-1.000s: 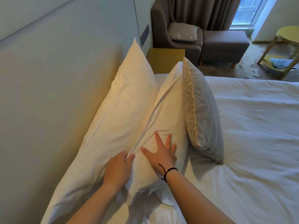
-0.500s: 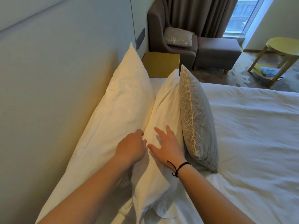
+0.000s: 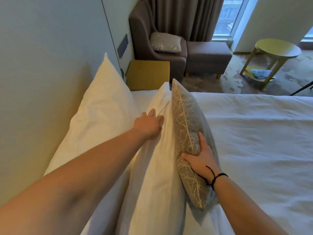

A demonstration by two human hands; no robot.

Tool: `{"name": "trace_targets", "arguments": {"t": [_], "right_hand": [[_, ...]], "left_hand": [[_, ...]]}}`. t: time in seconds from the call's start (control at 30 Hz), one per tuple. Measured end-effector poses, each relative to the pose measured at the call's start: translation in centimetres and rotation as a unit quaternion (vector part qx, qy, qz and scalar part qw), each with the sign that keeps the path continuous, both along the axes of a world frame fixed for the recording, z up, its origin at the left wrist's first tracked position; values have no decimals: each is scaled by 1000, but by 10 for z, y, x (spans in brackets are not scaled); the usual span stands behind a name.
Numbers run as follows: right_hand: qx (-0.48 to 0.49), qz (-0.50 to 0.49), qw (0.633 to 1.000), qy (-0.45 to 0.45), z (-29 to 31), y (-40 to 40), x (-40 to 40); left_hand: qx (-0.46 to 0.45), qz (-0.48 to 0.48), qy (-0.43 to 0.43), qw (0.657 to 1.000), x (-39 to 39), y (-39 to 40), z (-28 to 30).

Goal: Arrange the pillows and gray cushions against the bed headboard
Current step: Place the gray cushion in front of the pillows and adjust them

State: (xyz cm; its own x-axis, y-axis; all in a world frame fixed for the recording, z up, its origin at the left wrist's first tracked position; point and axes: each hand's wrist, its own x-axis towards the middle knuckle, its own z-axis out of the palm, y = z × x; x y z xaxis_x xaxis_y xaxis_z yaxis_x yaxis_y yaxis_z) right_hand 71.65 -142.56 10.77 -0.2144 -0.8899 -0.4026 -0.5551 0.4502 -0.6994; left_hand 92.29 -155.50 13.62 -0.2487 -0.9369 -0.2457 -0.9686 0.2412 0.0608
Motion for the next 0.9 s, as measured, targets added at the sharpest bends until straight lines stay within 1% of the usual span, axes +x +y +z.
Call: {"name": "trace_targets", "arguments": {"t": [0.03, 0.1, 0.17, 0.23, 0.3, 0.37, 0.43, 0.5, 0.53, 0.63, 0.73, 0.8, 0.9], "right_hand": [[-1, -4, 1000, -14, -1, -1, -1], [-10, -8, 999, -36, -1, -1, -1], [-18, -12, 999, -45, 1, 1, -1], [-22, -18, 998, -53, 1, 7, -1], [-20, -28, 998, -57, -2, 13, -1], [-20, -39, 998, -53, -4, 16, 1], [-16, -43, 998, -53, -5, 15, 6], [-14, -35, 998, -53, -6, 13, 9], [-15, -31, 998, -54, -6, 12, 10], [-21, -25, 997, -63, -6, 10, 11], [-28, -26, 997, -70, -3, 10, 11], [-21, -24, 997, -72, 0, 10, 12], [-14, -25, 998, -64, 7, 14, 9]], "left_hand": [[-11, -17, -28, 999, -7, -16, -4], [-29, -18, -60, 998, -20, -47, -12], [-40, 4, -58, 997, -32, -74, -15], [-77, 18, -44, 996, -40, -96, -16], [-97, 42, -23, 994, -41, -117, -15], [-69, 57, 15, 996, -36, -135, -16], [-39, 67, 93, 993, -29, -150, -15], [-48, 92, 171, 980, -23, -164, -12], [-55, 106, 188, 975, -21, -170, -11], [-65, 142, 212, 965, -17, -183, -9], [-90, 195, 265, 940, -7, -188, -8], [-124, 225, 265, 929, 5, -193, -3], [-172, 272, 240, 916, 37, -202, 17]]}}
